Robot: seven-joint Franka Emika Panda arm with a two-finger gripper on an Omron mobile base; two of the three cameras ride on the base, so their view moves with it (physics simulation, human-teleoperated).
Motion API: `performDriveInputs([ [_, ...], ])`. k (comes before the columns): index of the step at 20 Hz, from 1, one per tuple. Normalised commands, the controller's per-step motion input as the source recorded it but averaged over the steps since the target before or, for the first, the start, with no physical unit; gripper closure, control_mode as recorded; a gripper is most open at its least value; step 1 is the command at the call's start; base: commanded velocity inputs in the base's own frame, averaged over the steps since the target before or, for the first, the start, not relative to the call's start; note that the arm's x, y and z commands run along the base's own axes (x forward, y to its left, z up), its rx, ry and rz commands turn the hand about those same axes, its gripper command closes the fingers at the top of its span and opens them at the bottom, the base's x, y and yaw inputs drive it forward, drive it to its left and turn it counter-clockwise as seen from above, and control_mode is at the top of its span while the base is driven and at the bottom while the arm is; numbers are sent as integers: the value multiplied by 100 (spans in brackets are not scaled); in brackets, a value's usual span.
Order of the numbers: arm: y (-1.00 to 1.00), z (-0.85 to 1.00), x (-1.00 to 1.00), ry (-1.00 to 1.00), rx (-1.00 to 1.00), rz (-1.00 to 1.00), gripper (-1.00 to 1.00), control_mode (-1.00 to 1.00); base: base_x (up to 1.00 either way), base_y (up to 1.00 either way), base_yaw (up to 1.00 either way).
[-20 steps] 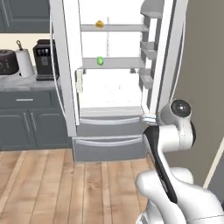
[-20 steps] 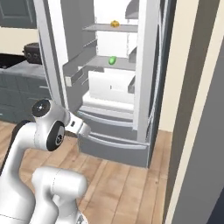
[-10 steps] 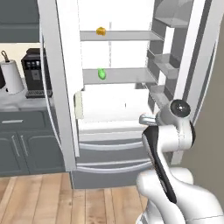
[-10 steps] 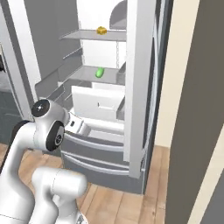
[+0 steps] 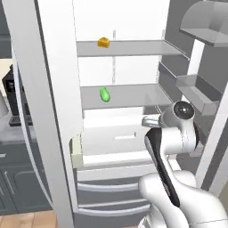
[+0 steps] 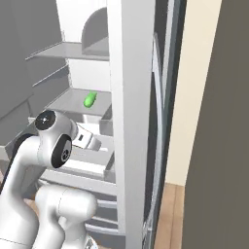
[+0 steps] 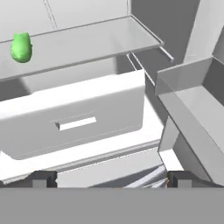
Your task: Take the cheese, steak, and corn from the fridge and place them on the plate on the dining counter to create an appetizer plate.
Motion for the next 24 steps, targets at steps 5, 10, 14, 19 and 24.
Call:
performDriveInputs([
  [5,0,0,0,0,0,0,-100,100,94,30,0],
  [10,0,0,0,0,0,0,-100,100,70,23,-1],
  [14,28,0,22,4,0,3,-100,-100,0,0,0],
  [19,26,29,21,0,0,15,-100,-100,0,0,0],
  [24,24,71,33,-1,0,15,-100,-100,0,0,0],
])
